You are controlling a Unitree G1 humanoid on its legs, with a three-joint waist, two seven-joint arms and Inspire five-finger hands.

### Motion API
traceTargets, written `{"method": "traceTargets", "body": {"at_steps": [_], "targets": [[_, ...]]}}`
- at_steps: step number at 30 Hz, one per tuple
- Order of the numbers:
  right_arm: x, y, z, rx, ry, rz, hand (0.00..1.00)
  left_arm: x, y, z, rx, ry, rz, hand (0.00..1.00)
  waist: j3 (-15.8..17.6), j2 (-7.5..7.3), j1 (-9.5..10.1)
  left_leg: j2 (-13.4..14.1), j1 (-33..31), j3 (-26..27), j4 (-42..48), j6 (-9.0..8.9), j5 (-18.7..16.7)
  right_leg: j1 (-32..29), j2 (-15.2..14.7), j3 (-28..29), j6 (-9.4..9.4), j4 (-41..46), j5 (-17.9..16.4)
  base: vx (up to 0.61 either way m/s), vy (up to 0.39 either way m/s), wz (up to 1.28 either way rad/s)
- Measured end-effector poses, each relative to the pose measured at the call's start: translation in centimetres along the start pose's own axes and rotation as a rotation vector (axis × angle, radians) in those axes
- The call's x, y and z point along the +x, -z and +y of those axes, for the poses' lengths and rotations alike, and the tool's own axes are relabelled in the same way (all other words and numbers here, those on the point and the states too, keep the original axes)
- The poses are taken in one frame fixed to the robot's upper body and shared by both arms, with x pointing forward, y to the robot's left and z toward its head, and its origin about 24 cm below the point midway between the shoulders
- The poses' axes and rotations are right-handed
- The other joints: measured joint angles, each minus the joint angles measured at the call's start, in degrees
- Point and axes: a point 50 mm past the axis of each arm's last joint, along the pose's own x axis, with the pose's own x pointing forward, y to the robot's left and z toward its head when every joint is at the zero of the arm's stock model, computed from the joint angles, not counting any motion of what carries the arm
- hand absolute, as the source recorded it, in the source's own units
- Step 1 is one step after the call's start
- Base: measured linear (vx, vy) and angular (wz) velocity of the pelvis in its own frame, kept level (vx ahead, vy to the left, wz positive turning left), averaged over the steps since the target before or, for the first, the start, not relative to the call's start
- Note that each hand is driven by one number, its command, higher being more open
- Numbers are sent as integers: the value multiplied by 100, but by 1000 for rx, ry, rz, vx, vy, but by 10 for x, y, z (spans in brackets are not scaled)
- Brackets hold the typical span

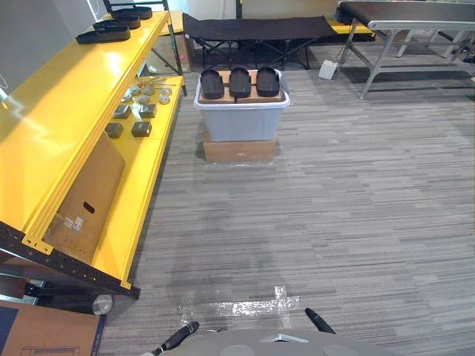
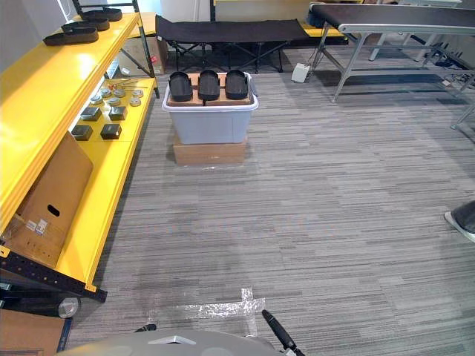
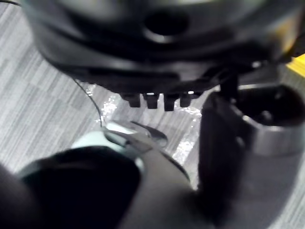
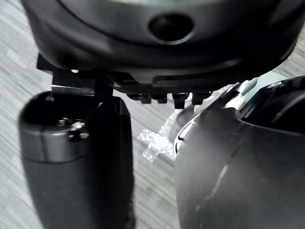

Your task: Walk over and take three plastic housings, then place them on the shelf

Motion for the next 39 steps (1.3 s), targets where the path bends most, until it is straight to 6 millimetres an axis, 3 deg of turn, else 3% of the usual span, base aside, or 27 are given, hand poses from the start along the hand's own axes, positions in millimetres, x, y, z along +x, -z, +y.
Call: {"method": "traceTargets", "body": {"at_steps": [6, 8, 11, 15, 22, 29, 37, 39], "targets": [[3, -25, 38, -251, -109, -142, 100, -3, -38, -26, 102, 99, -162, 100, 94, -124, -88, -29, 125, -16, -401, -96, 235, -49, -6, -282, 52, -28, 35, -8, -9, 3], [0, -42, 65, -327, -187, -236, 100, -6, -50, -40, 111, 157, -234, 100, 101, -130, -96, -37, 90, -14, -402, -88, 254, -51, -4, -319, 84, -83, 57, -27, -10, 4], [-5, -61, 89, -352, -237, -329, 100, -9, -61, -62, 89, 260, -280, 100, 115, -110, -126, -42, 53, -54, -408, -39, 290, -65, -8, -410, 91, -91, 65, -23, -7, 13], [-9, -74, 107, -364, -262, -387, 100, -10, -62, -77, 20, 319, -317, 100, 116, -112, -110, -41, 55, -36, -410, -48, 296, -60, -7, -412, 90, -105, 66, -3, -1, 1], [-7, -65, 97, -324, -223, -370, 100, -12, -60, -72, -24, 296, -380, 100, 128, -127, -229, -52, 50, 18, -408, -49, 296, -39, -6, -412, 111, -180, 109, -2, 1, -1], [-6, -45, 93, -192, -249, -359, 100, -16, -58, -71, -48, 305, -449, 100, 184, -200, -226, -55, 53, 61, -407, -48, 297, -42, -12, -415, 120, -181, 140, -23, 4, -1], [-7, -43, 90, -203, -237, -372, 100, -18, -55, -61, -89, 289, -480, 100, 271, -145, -219, -106, 61, 84, -431, -15, 331, -59, -78, -419, 85, -105, 153, -52, 18, 1], [-8, -44, 87, -197, -229, -381, 100, -19, -55, -60, -90, 296, -487, 100, 331, -200, -208, -125, 60, 187, -427, 123, 200, -238, -188, -420, 86, 335, -84, -41, 45, 7]]}}
